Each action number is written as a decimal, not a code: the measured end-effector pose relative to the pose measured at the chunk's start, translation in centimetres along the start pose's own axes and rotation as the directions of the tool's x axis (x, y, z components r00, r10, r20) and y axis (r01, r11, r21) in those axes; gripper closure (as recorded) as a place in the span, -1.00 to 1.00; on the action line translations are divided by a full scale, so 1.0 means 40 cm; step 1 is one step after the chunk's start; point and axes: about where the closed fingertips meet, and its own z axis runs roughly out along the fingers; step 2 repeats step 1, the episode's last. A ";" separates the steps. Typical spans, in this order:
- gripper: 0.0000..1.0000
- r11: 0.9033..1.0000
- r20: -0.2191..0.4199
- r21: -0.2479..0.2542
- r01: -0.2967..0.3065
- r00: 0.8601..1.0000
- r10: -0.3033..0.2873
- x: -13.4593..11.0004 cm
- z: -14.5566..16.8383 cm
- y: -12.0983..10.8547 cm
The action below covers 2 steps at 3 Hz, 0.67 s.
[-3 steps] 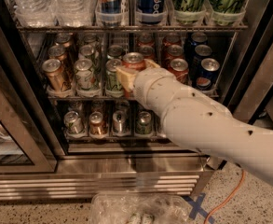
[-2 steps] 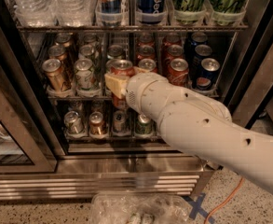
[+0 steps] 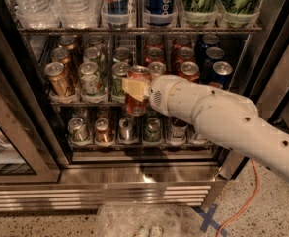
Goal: Pick coke can from middle shelf of fridge
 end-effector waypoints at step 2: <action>1.00 0.998 -0.039 -0.028 -0.052 0.998 0.051 0.056 -0.021 -0.020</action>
Offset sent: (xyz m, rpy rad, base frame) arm 0.0000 0.0000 0.0000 0.0000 0.0000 0.0000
